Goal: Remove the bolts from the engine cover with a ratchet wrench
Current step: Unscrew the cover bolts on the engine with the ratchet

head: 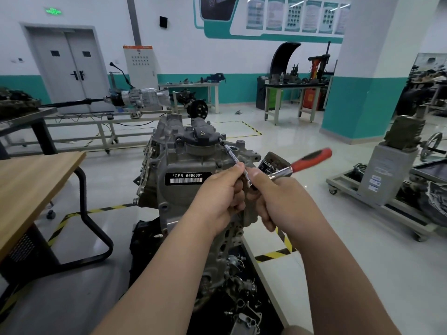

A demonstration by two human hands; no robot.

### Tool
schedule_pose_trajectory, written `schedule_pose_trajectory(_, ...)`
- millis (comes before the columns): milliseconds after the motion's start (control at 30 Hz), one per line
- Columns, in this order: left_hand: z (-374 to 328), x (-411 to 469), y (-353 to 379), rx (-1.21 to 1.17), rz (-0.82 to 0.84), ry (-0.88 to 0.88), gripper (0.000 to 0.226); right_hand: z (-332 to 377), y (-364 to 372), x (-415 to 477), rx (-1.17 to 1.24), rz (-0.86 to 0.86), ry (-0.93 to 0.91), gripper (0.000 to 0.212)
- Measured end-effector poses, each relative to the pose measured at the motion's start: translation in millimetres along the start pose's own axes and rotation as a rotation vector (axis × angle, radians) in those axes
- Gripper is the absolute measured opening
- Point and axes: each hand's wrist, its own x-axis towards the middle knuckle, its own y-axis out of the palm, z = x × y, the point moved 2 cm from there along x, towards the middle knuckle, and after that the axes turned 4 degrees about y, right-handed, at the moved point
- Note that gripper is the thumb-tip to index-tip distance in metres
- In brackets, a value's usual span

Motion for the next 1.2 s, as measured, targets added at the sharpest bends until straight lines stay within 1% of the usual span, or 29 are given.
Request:
schedule_pose_trajectory(100,1.6,1.4,5.4,-0.034,-0.014,0.008,0.03,10.6,-8.9,1.2,-0.326,-0.111,-0.094,0.057)
schedule_pose_trajectory(200,3.8,2.1,8.7,-0.059,-0.035,0.007,0.041,19.1,-8.1,-2.1,-0.655,-0.265,-0.167,0.048)
schedule_pose_trajectory(267,3.3,1.6,8.8,-0.069,-0.055,0.0,0.032,22.4,-7.1,-3.7,-0.76,-0.333,-0.231,0.047)
schedule_pose_trajectory(333,1.8,1.6,7.8,-0.076,-0.06,-0.002,0.023,22.6,-6.3,-2.5,-0.725,-0.353,-0.265,0.048)
schedule_pose_trajectory(500,0.1,-0.1,3.9,-0.088,-0.07,-0.014,0.031,8.4,1.8,2.1,-0.287,-0.195,-0.137,0.057)
schedule_pose_trajectory(567,-1.0,-2.1,3.5,-0.086,-0.079,-0.014,0.038,1.4,11.3,1.0,-0.098,-0.124,-0.04,0.062)
schedule_pose_trajectory(600,-1.4,-3.1,4.0,-0.082,-0.078,-0.015,0.045,-2.2,16.5,0.8,0.068,-0.069,0.032,0.061)
schedule_pose_trajectory(633,-1.8,-3.8,5.3,-0.073,-0.075,-0.016,0.048,-5.2,20.6,0.5,0.284,0.003,0.116,0.059)
schedule_pose_trajectory(667,-2.5,-4.7,7.0,-0.064,-0.074,-0.015,0.045,-7.5,23.4,-0.2,0.538,0.091,0.205,0.057)
schedule_pose_trajectory(733,-3.2,-5.2,9.2,-0.045,-0.084,-0.01,0.031,-9.2,25.4,-2.2,1.059,0.283,0.363,0.057)
schedule_pose_trajectory(767,-2.6,-5.3,10.6,-0.03,-0.081,-0.011,0.027,-10.0,25.6,-3.4,1.252,0.352,0.418,0.057)
schedule_pose_trajectory(800,-1.1,-5.3,11.6,-0.013,-0.072,-0.018,0.026,-11.0,25.3,-4.8,1.372,0.394,0.447,0.058)
schedule_pose_trajectory(867,1.9,-6.5,13.2,0.016,-0.049,-0.044,0.027,-12.7,26.1,-6.8,1.436,0.428,0.453,0.056)
schedule_pose_trajectory(1000,-1.9,-7.8,10.2,0.02,-0.041,-0.027,0.03,-7.4,31.9,-9.3,1.41,0.464,0.455,0.054)
schedule_pose_trajectory(1067,-6.1,-9.2,8.9,0.002,-0.053,-0.013,0.028,-3.7,33.7,-10.4,1.423,0.5,0.464,0.053)
schedule_pose_trajectory(1200,-8.9,-13.0,4.5,-0.039,-0.082,-0.063,0.03,3.1,39.9,-16.5,1.438,0.537,0.473,0.055)
